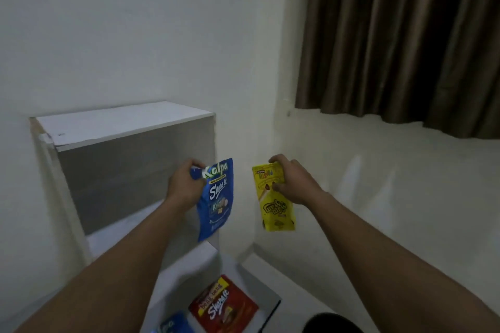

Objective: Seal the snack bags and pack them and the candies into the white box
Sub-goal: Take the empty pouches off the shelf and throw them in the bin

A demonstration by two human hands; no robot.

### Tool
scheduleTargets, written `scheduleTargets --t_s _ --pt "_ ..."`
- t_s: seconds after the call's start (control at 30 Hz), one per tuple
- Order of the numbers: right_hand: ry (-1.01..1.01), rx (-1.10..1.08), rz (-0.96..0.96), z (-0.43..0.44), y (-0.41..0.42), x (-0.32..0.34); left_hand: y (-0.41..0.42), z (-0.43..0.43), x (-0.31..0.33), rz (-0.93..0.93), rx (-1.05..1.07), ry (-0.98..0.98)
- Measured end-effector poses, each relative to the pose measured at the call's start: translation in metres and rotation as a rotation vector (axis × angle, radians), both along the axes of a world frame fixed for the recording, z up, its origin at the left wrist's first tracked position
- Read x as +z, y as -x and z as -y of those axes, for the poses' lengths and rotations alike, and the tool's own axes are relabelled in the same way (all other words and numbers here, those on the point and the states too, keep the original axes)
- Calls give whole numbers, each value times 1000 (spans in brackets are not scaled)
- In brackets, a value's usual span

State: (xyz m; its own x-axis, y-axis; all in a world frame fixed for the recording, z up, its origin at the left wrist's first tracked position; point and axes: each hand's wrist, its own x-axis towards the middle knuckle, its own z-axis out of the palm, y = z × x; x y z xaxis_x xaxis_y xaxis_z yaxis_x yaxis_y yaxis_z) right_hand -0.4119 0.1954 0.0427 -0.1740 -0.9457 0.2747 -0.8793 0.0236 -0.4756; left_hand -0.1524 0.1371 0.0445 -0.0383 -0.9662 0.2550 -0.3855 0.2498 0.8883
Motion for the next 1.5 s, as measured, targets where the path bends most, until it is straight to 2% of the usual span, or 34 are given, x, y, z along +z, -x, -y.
scheduleTargets --t_s 0.2,0.37,0.57,0.8,1.0,1.3,1.5 --pt "-23 -207 21 -59 68 -24 80 -12 -19 48 -236 -49" --pt "-72 -324 68 -91 121 -60 143 -12 -50 49 -304 -96" --pt "-120 -458 164 -111 189 -137 230 -11 -116 94 -393 -179" --pt "-195 -575 280 -115 267 -259 320 -7 -228 190 -432 -278" --pt "-295 -618 366 -107 319 -397 384 7 -366 245 -410 -378" --pt "-419 -646 459 -82 340 -593 432 21 -559 315 -337 -488" --pt "-455 -633 496 -72 336 -676 445 20 -649 359 -332 -536"
